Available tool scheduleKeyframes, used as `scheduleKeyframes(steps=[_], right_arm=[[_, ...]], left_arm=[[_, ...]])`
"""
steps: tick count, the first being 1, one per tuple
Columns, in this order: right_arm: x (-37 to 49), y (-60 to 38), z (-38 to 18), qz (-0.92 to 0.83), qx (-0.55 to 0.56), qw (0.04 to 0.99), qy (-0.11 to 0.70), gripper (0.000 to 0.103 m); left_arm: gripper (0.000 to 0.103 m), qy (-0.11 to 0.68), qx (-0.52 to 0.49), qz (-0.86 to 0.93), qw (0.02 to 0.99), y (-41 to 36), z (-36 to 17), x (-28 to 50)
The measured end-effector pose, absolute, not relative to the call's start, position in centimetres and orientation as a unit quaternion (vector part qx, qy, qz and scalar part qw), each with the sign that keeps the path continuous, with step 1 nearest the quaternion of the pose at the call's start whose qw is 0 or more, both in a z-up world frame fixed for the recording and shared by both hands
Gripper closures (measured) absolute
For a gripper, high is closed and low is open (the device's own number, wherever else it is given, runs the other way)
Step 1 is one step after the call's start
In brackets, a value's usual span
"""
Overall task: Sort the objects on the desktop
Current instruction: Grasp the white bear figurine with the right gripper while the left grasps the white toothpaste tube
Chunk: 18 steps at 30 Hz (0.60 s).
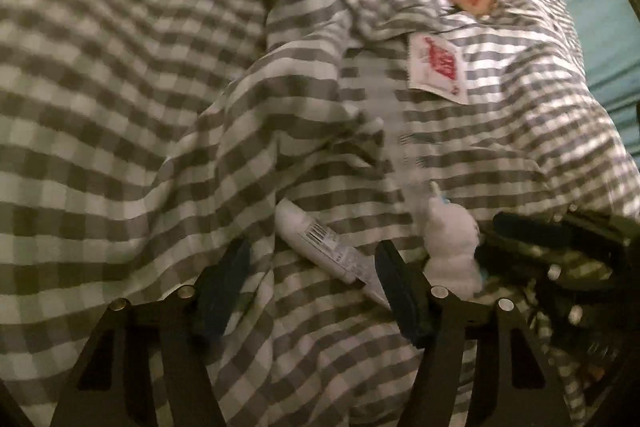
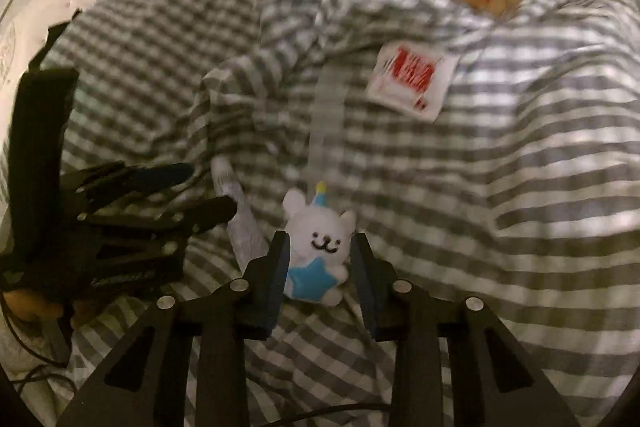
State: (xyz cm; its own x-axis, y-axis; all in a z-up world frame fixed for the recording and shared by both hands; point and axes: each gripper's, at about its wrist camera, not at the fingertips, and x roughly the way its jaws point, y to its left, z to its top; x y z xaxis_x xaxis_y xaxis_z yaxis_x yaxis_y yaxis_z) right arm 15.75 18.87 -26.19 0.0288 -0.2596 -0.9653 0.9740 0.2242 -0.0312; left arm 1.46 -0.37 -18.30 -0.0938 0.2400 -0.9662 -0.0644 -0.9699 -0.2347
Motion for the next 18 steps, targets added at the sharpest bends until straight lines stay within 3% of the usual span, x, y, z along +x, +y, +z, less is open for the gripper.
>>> scheduleKeyframes(steps=[2,4,8,10,11,14,18], right_arm=[[15.6,18.5,-27.2,-0.489,0.391,0.610,0.486,0.050],[15.2,17.9,-28.5,-0.494,0.404,0.591,0.494,0.042],[14.8,17.1,-31.0,-0.474,0.429,0.571,0.514,0.043],[15.0,17.3,-31.1,-0.471,0.427,0.576,0.513,0.054],[15.1,17.5,-30.7,-0.474,0.421,0.579,0.513,0.054],[15.3,18.5,-27.8,-0.507,0.372,0.597,0.498,0.054],[13.6,19.5,-23.2,-0.551,0.360,0.626,0.417,0.053]], left_arm=[[0.034,-0.073,-0.668,0.734,0.098,-0.6,-18.6,1.3],[0.034,-0.069,-0.673,0.730,0.098,-0.3,-18.9,1.2],[0.034,-0.051,-0.684,0.721,0.099,0.6,-19.7,1.2],[0.034,-0.050,-0.686,0.719,0.101,0.8,-19.8,1.3],[0.034,-0.051,-0.686,0.718,0.102,0.8,-19.8,1.4],[0.032,-0.047,-0.689,0.715,0.107,1.2,-19.9,1.7],[0.031,-0.029,-0.692,0.711,0.121,2.5,-19.8,2.3]])
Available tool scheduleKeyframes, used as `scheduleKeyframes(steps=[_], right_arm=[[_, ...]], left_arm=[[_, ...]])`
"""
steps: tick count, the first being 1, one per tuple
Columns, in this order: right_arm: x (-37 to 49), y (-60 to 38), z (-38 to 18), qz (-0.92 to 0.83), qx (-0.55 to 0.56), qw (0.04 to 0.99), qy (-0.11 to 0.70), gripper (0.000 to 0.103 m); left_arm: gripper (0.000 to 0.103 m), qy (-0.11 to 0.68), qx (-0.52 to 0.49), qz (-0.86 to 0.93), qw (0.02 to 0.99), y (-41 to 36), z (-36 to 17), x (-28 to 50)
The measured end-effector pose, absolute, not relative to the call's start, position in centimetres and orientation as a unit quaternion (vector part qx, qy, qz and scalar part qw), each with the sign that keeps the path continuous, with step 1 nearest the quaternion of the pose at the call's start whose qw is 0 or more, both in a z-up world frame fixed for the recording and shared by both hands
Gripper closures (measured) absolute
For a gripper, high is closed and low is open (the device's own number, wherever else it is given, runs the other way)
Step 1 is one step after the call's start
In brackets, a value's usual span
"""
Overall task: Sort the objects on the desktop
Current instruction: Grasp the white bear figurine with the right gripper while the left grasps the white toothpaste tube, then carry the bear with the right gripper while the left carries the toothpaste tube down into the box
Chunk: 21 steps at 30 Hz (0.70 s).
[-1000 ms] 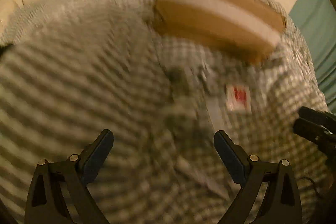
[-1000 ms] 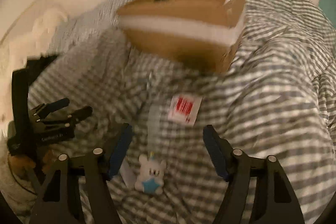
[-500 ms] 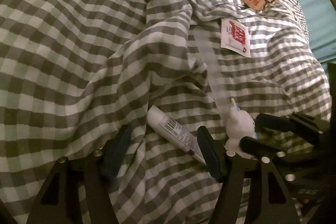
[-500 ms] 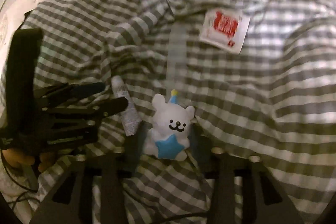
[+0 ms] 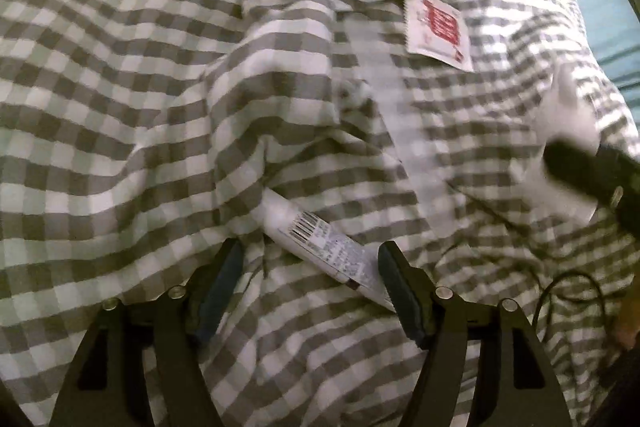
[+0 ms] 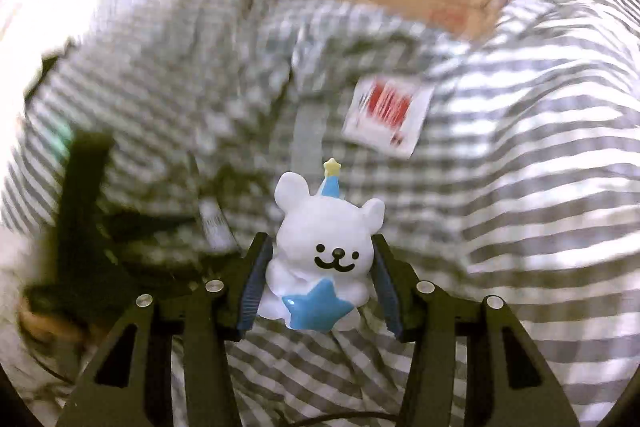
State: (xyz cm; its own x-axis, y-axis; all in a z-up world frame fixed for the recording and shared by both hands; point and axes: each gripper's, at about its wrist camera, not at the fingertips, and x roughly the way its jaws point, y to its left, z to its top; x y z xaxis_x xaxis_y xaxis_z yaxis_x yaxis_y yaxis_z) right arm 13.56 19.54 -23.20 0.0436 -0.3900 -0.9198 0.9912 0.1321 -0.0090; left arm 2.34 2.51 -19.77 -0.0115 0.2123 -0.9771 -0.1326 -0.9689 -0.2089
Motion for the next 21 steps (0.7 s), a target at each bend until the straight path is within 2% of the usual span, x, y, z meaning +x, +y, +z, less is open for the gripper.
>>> scheduleKeyframes(steps=[9,11,14,15,16,18,21], right_arm=[[14.1,18.8,-22.3,-0.560,0.354,0.628,0.408,0.053],[14.2,18.2,-22.1,-0.564,0.355,0.628,0.401,0.053],[14.0,17.9,-22.0,-0.568,0.359,0.627,0.394,0.053],[14.0,17.9,-22.0,-0.567,0.360,0.628,0.394,0.053],[14.1,17.9,-22.1,-0.566,0.359,0.628,0.395,0.053],[14.2,17.9,-22.0,-0.564,0.358,0.629,0.397,0.053],[14.3,17.9,-22.0,-0.565,0.357,0.630,0.395,0.053]], left_arm=[[0.031,-0.076,-0.705,0.686,0.161,4.3,-19.8,2.2],[0.031,-0.107,-0.719,0.664,0.175,4.2,-19.8,3.0],[0.037,-0.131,-0.712,0.665,0.184,4.1,-19.2,3.5],[0.040,-0.126,-0.714,0.664,0.183,4.4,-19.6,3.4],[0.055,-0.122,-0.722,0.658,0.176,4.6,-20.4,3.3],[0.075,-0.134,-0.733,0.644,0.171,4.7,-21.9,3.0],[0.085,-0.157,-0.722,0.651,0.173,4.5,-22.0,2.7]])
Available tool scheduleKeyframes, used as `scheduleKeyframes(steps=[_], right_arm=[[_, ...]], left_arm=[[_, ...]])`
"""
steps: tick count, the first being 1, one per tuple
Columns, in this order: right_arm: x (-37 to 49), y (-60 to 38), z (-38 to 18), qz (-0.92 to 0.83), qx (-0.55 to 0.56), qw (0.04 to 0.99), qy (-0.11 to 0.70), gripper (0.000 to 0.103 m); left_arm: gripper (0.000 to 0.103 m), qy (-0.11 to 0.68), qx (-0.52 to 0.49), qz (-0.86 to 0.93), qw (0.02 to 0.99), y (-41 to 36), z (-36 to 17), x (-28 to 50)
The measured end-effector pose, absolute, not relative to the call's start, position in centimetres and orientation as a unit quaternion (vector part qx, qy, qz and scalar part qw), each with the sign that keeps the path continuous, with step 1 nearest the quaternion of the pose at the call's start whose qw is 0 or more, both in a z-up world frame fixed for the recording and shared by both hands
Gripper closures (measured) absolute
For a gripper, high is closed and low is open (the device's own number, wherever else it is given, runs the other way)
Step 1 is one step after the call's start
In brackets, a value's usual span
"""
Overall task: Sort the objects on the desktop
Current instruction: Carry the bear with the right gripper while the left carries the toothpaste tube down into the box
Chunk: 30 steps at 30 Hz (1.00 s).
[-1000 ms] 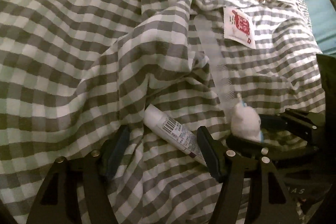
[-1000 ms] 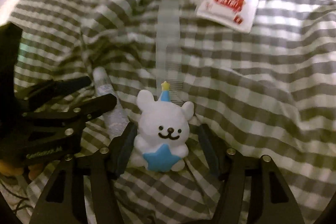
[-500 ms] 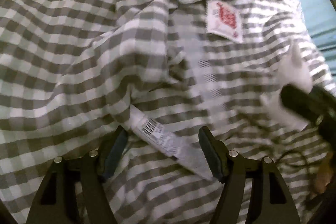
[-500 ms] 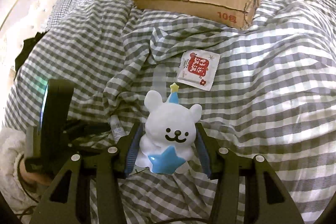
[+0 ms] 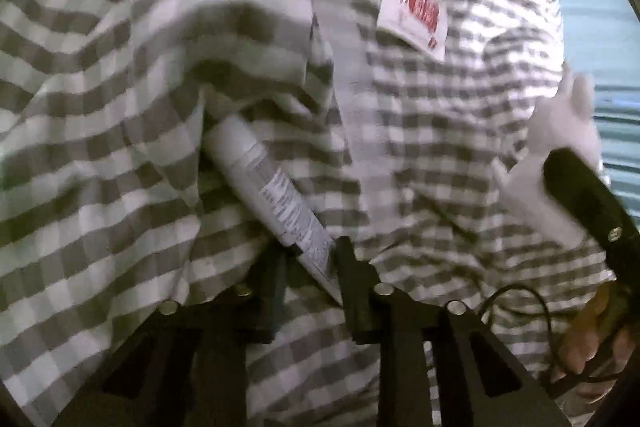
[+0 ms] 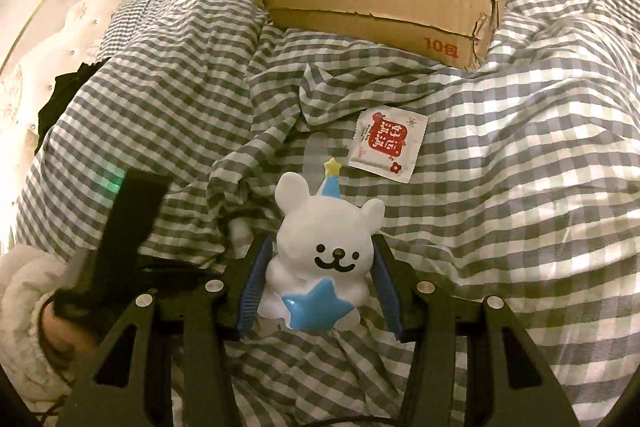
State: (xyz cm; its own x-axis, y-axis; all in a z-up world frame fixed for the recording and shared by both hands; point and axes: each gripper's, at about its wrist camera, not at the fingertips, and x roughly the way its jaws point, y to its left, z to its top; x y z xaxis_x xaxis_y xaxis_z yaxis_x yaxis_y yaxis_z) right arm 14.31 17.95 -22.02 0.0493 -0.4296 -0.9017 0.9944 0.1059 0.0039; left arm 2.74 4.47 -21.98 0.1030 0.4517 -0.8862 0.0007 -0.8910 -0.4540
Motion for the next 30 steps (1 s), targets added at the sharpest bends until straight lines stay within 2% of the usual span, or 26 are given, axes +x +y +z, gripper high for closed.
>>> scheduleKeyframes(steps=[2,7,9,14,21,25,30], right_arm=[[14.2,18.0,-21.9,-0.568,0.358,0.628,0.392,0.053],[14.1,18.1,-21.6,-0.582,0.357,0.620,0.387,0.053],[14.1,18.1,-21.5,-0.584,0.356,0.620,0.385,0.053],[14.0,17.9,-21.6,-0.588,0.357,0.615,0.386,0.053],[13.7,17.7,-22.0,-0.594,0.360,0.604,0.391,0.053],[13.4,17.8,-21.5,-0.600,0.358,0.605,0.383,0.053],[13.3,18.0,-19.0,-0.608,0.342,0.625,0.350,0.053]], left_arm=[[0.091,-0.147,-0.695,0.680,0.181,4.7,-20.4,2.9],[0.092,-0.114,-0.654,0.719,0.205,6.1,-18.3,3.2],[0.092,-0.101,-0.660,0.716,0.202,6.7,-17.8,1.0],[0.091,-0.053,-0.663,0.721,0.194,6.8,-19.8,-1.5],[0.092,-0.030,-0.640,0.743,0.195,8.3,-20.9,-4.1],[0.092,-0.029,-0.595,0.779,0.198,7.7,-18.0,-3.6],[0.092,-0.045,-0.506,0.834,0.216,8.1,-11.3,-3.9]])
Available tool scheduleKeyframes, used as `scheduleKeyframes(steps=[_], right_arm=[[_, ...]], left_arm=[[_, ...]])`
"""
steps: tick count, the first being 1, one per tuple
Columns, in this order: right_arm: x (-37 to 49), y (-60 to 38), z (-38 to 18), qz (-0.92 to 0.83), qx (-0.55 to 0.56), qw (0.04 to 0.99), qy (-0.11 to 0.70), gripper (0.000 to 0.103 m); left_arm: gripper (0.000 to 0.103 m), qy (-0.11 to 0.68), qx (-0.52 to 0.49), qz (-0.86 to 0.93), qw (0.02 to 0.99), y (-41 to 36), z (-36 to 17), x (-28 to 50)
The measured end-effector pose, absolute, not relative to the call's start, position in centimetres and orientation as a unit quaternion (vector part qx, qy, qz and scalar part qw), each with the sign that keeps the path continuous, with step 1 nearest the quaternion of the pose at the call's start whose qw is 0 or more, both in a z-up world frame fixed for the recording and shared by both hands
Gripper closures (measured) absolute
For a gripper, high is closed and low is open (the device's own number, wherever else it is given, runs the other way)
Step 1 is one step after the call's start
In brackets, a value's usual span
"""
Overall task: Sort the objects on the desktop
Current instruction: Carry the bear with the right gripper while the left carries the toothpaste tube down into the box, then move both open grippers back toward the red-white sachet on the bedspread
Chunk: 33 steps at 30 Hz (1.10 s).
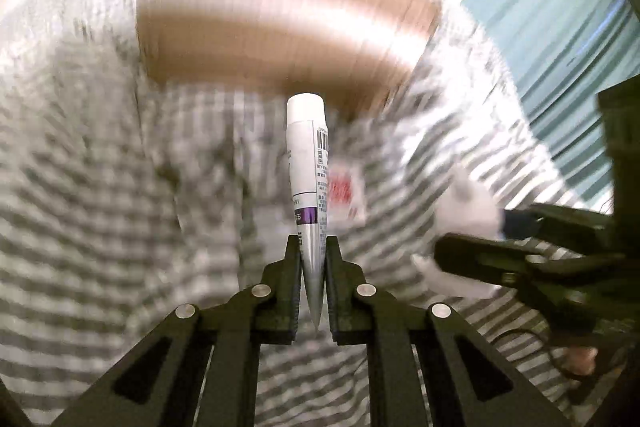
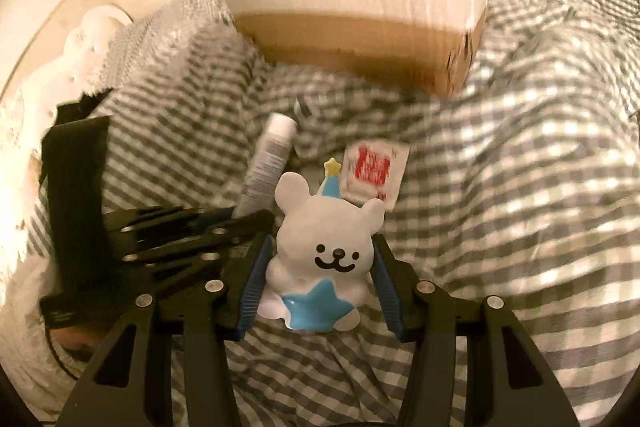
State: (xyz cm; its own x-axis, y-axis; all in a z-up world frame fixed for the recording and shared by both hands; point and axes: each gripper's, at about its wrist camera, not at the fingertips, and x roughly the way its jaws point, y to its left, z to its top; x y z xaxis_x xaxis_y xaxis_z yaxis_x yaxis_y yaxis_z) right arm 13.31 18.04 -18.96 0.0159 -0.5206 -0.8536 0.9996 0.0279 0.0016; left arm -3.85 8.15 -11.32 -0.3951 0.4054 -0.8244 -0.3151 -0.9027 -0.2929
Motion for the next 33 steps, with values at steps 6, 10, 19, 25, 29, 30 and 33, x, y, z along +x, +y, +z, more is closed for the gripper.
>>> scheduleKeyframes(steps=[6,10,19,25,29,30,33], right_arm=[[13.8,17.2,-12.4,-0.620,0.285,0.662,0.310,0.053],[14.1,14.8,-7.6,-0.640,0.235,0.669,0.295,0.053],[12.2,3.9,-3.0,-0.652,0.224,0.667,0.284,0.053],[9.6,-1.7,-4.6,-0.658,0.243,0.651,0.289,0.053],[8.6,-2.6,-4.6,-0.660,0.245,0.654,0.277,0.042],[8.6,-2.5,-4.4,-0.665,0.239,0.651,0.277,0.042],[8.8,-1.4,-3.8,-0.675,0.223,0.646,0.279,0.042]], left_arm=[[0.092,-0.016,-0.426,0.875,0.230,6.3,-3.2,-5.5],[0.092,-0.007,-0.397,0.890,0.224,6.8,-0.5,-9.7],[0.092,-0.001,-0.421,0.883,0.208,7.2,-2.6,-21.8],[0.092,0.011,-0.433,0.877,0.209,7.6,-5.4,-25.6],[0.082,0.015,-0.432,0.878,0.205,8.2,-5.7,-25.7],[0.065,0.016,-0.431,0.879,0.201,8.2,-5.7,-25.6],[0.028,0.017,-0.414,0.893,0.178,7.7,-4.5,-24.3]])
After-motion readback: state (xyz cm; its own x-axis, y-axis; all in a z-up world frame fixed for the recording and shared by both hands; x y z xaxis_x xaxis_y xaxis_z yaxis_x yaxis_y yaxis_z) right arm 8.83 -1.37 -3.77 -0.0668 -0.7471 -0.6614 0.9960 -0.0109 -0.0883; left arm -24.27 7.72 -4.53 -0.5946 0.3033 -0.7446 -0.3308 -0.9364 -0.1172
